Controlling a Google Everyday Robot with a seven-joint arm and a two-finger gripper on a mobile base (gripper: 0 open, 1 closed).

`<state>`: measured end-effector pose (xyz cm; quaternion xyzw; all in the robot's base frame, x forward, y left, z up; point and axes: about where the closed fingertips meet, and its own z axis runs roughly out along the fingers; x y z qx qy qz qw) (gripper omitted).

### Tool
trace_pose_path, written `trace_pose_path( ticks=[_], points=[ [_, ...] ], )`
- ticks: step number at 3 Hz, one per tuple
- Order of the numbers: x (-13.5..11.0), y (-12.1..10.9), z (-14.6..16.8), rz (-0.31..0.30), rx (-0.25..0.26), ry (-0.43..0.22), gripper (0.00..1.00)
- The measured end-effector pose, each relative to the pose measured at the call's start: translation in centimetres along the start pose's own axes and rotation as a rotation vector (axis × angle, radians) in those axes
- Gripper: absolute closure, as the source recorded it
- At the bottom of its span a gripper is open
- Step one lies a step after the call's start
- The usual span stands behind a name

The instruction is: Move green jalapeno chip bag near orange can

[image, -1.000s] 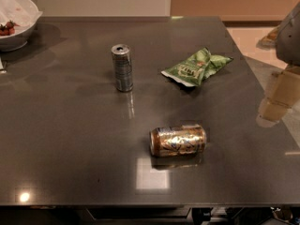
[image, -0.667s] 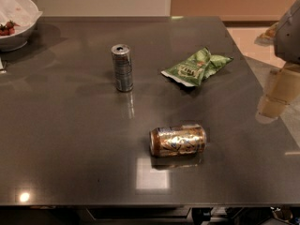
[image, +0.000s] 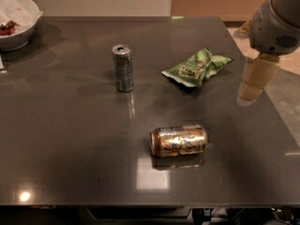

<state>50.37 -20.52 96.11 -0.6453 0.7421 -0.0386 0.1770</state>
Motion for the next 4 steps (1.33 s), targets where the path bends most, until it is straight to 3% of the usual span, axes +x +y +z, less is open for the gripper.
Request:
trace_pose_path(
  ticks=[2,4],
  points=[
    [-0.5,-6.9,5.7,-0.026,-0.027,-0.036,0.00],
    [-0.1,-11.2,11.3,-0.043,-0.067,-0.041,0.00]
  ],
)
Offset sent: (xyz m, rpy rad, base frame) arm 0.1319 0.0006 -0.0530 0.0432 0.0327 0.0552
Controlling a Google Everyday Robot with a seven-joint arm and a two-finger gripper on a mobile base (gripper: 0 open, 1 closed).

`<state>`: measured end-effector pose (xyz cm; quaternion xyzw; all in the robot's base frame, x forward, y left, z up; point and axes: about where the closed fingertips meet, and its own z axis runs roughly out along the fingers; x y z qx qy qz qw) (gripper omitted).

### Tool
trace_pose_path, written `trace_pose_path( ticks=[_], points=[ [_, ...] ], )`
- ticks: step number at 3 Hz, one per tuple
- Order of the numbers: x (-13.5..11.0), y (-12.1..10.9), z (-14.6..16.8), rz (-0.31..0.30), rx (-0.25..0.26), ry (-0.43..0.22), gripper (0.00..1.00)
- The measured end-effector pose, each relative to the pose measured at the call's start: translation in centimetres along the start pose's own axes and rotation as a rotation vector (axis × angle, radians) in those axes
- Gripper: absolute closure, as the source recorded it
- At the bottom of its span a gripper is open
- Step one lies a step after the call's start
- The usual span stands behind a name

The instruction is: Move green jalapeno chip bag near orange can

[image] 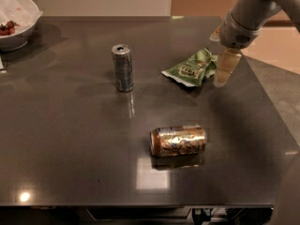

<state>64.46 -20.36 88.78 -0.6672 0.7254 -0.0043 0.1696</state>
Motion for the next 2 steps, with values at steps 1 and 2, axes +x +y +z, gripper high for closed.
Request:
trace_pose_path(
  ticks=[1,2],
  points=[
    [0.6,-1.6,2.4,0.004,-0.026,0.006,0.00],
    [0.8,-2.8,4.0,0.007,-0.047,0.004,0.00]
  ],
)
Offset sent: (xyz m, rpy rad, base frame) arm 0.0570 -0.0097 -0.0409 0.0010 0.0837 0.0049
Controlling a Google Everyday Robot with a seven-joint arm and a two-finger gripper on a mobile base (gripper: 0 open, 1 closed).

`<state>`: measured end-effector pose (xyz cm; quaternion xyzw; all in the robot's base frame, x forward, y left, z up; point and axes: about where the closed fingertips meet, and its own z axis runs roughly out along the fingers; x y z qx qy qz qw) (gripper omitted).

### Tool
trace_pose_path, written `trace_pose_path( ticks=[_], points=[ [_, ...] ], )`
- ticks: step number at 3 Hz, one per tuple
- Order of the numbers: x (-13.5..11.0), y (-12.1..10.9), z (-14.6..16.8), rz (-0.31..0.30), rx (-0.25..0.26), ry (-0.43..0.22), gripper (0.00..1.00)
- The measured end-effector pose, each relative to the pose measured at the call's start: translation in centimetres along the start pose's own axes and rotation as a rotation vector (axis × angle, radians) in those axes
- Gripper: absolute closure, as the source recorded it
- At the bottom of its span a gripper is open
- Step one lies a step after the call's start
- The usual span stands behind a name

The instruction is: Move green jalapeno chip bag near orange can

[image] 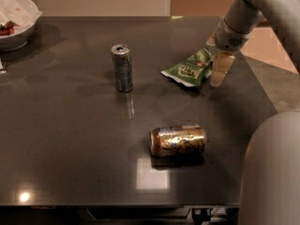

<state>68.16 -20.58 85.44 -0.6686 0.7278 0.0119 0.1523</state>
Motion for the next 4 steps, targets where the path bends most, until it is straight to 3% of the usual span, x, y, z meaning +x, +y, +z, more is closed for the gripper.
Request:
trace_pose_path(
  ticks=[1,2,4],
  points=[
    [-0.2,-0.9,0.8,-0.006,-0.013,-0.006,0.18],
    [-0.7,-1.1,1.0,-0.015,-0.020,-0.018,0.43],
    [-1.5,0.2,-0.5,-0.024,-0.017,-0.050,0.87]
  ],
)
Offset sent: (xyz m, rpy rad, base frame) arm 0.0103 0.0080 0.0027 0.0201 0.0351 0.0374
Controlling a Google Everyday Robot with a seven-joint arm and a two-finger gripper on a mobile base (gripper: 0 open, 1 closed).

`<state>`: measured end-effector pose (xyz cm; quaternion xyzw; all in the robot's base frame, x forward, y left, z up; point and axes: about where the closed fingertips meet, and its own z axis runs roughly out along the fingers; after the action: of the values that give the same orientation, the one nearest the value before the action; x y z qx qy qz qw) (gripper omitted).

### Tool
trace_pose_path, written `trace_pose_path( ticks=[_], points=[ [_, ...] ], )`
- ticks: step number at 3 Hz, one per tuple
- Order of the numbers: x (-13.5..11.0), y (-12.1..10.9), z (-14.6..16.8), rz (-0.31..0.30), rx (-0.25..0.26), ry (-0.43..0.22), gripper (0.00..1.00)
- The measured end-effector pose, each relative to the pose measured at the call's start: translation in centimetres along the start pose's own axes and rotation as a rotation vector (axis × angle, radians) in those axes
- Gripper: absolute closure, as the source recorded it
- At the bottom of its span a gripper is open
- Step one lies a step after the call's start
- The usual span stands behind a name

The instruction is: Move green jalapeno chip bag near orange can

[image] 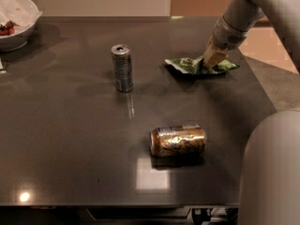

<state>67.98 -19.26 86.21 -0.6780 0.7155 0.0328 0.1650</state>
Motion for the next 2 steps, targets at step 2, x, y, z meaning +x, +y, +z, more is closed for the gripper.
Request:
trace_pose_path(
  ticks=[2],
  points=[
    [-1.9,5.2,-3.1,-0.055,-0.006,-0.067,1.00]
  ],
)
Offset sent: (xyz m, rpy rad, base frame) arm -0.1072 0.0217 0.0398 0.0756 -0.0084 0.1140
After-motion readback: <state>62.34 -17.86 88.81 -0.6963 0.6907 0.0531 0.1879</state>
